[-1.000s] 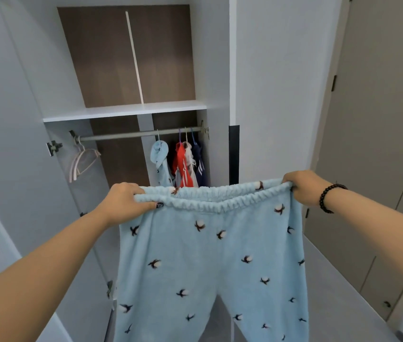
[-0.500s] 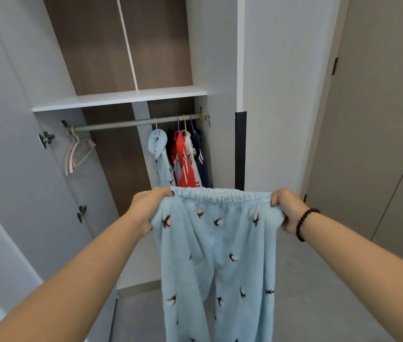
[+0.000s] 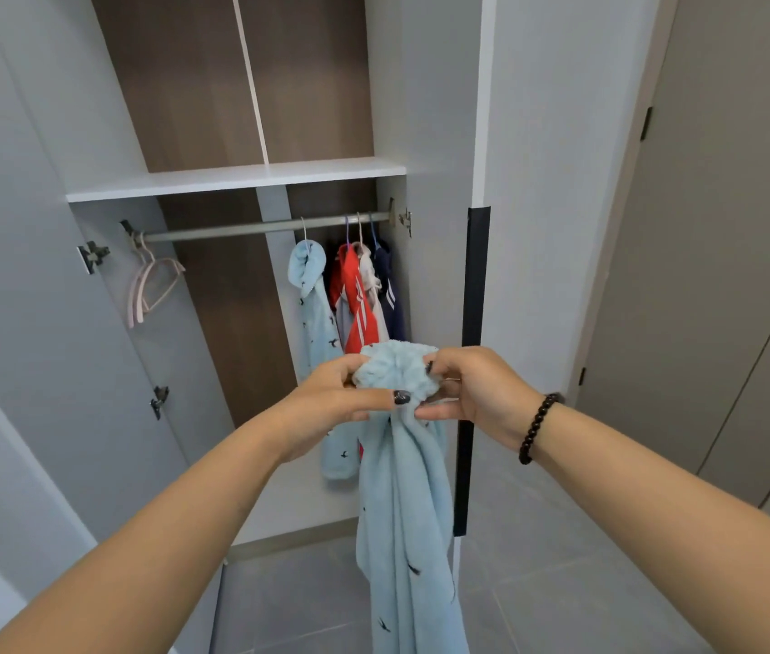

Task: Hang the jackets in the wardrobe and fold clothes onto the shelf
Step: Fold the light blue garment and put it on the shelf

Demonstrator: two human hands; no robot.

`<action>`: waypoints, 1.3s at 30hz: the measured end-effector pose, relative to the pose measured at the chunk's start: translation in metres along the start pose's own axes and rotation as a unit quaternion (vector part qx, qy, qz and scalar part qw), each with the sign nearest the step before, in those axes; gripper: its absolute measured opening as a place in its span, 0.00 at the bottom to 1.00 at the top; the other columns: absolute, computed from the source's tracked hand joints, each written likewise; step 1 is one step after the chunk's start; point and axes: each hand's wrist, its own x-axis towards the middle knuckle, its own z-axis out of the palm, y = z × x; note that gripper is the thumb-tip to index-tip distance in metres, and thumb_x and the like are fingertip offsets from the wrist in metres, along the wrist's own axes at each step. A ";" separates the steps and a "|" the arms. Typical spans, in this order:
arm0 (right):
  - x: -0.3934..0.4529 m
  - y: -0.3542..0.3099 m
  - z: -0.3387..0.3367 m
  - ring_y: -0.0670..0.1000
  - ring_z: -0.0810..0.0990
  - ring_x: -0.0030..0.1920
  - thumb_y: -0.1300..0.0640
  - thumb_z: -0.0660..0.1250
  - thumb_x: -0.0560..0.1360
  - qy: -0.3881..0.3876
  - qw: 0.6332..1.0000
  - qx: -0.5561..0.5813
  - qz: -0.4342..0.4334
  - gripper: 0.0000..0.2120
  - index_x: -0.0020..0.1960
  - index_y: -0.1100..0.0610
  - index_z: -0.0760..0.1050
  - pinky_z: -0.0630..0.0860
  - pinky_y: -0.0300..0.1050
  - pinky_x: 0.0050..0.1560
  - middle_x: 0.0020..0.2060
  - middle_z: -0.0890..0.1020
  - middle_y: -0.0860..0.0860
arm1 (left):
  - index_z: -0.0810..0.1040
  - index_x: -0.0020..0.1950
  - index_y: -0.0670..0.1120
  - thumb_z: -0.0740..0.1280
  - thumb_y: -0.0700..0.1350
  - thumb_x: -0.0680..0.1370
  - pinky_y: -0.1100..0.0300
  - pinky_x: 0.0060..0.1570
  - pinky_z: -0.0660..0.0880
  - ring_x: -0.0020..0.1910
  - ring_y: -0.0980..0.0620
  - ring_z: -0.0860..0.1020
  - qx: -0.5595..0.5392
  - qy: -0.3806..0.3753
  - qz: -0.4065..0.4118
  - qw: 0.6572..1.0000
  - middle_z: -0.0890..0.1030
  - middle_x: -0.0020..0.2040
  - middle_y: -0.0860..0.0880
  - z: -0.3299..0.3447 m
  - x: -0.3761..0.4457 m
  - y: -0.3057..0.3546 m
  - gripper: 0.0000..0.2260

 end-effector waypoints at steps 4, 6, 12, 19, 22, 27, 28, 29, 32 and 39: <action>-0.013 -0.002 -0.007 0.52 0.84 0.47 0.76 0.55 0.71 -0.052 0.995 -0.082 -0.019 0.20 0.53 0.61 0.80 0.81 0.44 0.41 0.51 0.82 0.59 | 0.72 0.64 0.57 0.82 0.52 0.62 0.63 0.58 0.77 0.59 0.60 0.78 0.138 0.016 0.060 0.988 0.79 0.58 0.61 0.011 -0.005 0.010 0.34; -0.018 -0.001 -0.009 0.48 0.84 0.46 0.75 0.59 0.74 -0.062 0.980 -0.178 -0.064 0.19 0.56 0.58 0.80 0.81 0.40 0.43 0.50 0.83 0.55 | 0.71 0.58 0.61 0.82 0.49 0.63 0.68 0.51 0.77 0.55 0.62 0.78 0.186 0.031 0.099 0.977 0.79 0.54 0.63 0.015 -0.007 0.012 0.30; -0.022 0.003 -0.012 0.42 0.74 0.52 0.66 0.70 0.70 -0.011 0.870 -0.419 -0.257 0.18 0.55 0.47 0.79 0.70 0.30 0.53 0.48 0.74 0.44 | 0.75 0.44 0.43 0.72 0.35 0.68 0.61 0.34 0.71 0.35 0.56 0.73 0.218 0.096 0.114 0.965 0.78 0.38 0.48 0.005 -0.013 0.010 0.10; -0.010 0.022 -0.011 0.49 0.58 0.66 0.48 0.76 0.66 -0.004 0.806 -0.552 -0.215 0.21 0.57 0.45 0.77 0.59 0.52 0.70 0.63 0.63 0.42 | 0.73 0.39 0.37 0.69 0.33 0.66 0.63 0.34 0.69 0.33 0.56 0.70 0.138 0.087 0.182 0.970 0.73 0.34 0.47 -0.031 -0.028 0.013 0.06; -0.003 0.027 0.001 0.46 0.54 0.67 0.45 0.77 0.65 -0.013 0.798 -0.562 -0.219 0.15 0.49 0.49 0.81 0.57 0.49 0.69 0.66 0.62 0.45 | 0.74 0.38 0.40 0.69 0.26 0.69 0.62 0.35 0.70 0.34 0.56 0.71 0.165 0.094 0.195 0.962 0.74 0.35 0.47 -0.053 -0.038 0.008 0.10; 0.015 0.011 0.040 0.43 0.72 0.38 0.45 0.76 0.67 -0.036 0.786 -0.595 -0.166 0.17 0.40 0.59 0.79 0.71 0.37 0.39 0.38 0.75 0.46 | 0.74 0.39 0.46 0.71 0.31 0.70 0.64 0.35 0.70 0.34 0.58 0.72 0.242 0.125 0.150 0.950 0.75 0.36 0.52 -0.089 -0.061 -0.012 0.11; 0.019 0.007 0.050 0.45 0.72 0.35 0.47 0.75 0.68 -0.035 0.785 -0.597 -0.163 0.18 0.39 0.62 0.78 0.72 0.40 0.37 0.36 0.77 0.50 | 0.73 0.40 0.46 0.71 0.33 0.70 0.64 0.35 0.70 0.34 0.58 0.71 0.265 0.132 0.136 0.946 0.75 0.37 0.52 -0.097 -0.067 -0.018 0.11; 0.022 0.004 0.061 0.47 0.73 0.35 0.48 0.75 0.69 -0.035 0.784 -0.597 -0.170 0.18 0.39 0.64 0.77 0.73 0.42 0.37 0.36 0.78 0.54 | 0.73 0.41 0.47 0.71 0.34 0.70 0.66 0.34 0.69 0.35 0.58 0.72 0.283 0.140 0.122 0.941 0.76 0.37 0.53 -0.105 -0.073 -0.024 0.10; 0.031 0.000 0.097 0.51 0.73 0.37 0.52 0.74 0.70 -0.041 0.779 -0.587 -0.214 0.17 0.39 0.67 0.77 0.73 0.47 0.41 0.39 0.80 0.62 | 0.74 0.45 0.45 0.73 0.40 0.69 0.68 0.33 0.70 0.36 0.57 0.73 0.322 0.150 0.091 0.930 0.77 0.40 0.51 -0.127 -0.093 -0.035 0.10; 0.047 -0.003 0.162 0.52 0.72 0.37 0.57 0.75 0.69 -0.123 0.782 -0.552 -0.260 0.14 0.40 0.68 0.75 0.73 0.49 0.41 0.36 0.76 0.58 | 0.75 0.45 0.50 0.76 0.52 0.71 0.70 0.35 0.68 0.38 0.61 0.75 0.365 0.255 0.034 0.895 0.78 0.41 0.56 -0.162 -0.149 -0.052 0.12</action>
